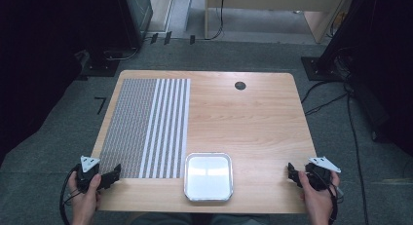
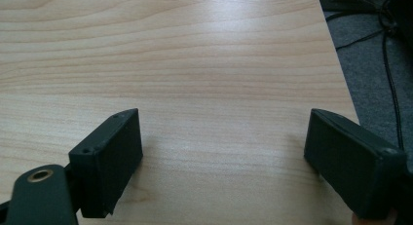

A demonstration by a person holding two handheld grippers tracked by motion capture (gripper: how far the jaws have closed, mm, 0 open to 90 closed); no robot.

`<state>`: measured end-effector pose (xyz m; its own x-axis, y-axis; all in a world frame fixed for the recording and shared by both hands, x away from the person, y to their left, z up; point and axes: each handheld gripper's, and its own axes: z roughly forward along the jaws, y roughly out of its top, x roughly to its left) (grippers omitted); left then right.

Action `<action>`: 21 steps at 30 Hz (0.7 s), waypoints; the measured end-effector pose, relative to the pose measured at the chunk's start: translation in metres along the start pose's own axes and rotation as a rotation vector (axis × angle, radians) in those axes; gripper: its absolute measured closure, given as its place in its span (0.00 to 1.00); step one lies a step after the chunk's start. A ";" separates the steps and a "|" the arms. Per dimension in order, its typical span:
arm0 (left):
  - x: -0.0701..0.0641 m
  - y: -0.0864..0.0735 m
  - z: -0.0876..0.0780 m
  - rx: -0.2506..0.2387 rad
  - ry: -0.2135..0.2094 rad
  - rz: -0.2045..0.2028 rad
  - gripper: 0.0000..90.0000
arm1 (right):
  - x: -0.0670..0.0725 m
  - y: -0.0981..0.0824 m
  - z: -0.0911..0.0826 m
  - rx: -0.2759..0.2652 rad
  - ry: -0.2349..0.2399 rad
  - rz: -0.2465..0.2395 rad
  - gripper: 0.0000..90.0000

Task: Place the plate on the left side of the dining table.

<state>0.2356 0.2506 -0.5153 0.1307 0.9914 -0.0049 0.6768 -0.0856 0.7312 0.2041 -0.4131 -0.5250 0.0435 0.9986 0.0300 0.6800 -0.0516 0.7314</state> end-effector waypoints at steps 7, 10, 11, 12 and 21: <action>0.001 0.002 -0.003 -0.022 0.005 -0.026 0.17 | 0.002 -0.001 -0.005 -0.032 -0.023 0.023 0.16; 0.000 0.003 -0.004 -0.029 0.011 -0.027 0.17 | 0.005 0.002 -0.012 -0.070 -0.018 0.032 0.16; -0.001 0.003 -0.005 -0.032 0.014 -0.028 0.17 | 0.005 0.002 -0.012 -0.070 -0.018 0.032 0.16; -0.002 0.004 -0.006 -0.034 0.015 -0.027 0.17 | 0.006 0.003 -0.013 -0.079 -0.016 0.032 0.16; -0.018 0.008 -0.014 -0.065 -0.001 -0.020 0.17 | 0.023 0.008 -0.024 -0.121 0.030 0.031 0.16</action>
<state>0.2287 0.2335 -0.4999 0.1183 0.9928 -0.0205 0.6308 -0.0592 0.7737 0.1925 -0.3898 -0.5019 0.0399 0.9966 0.0724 0.5854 -0.0821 0.8066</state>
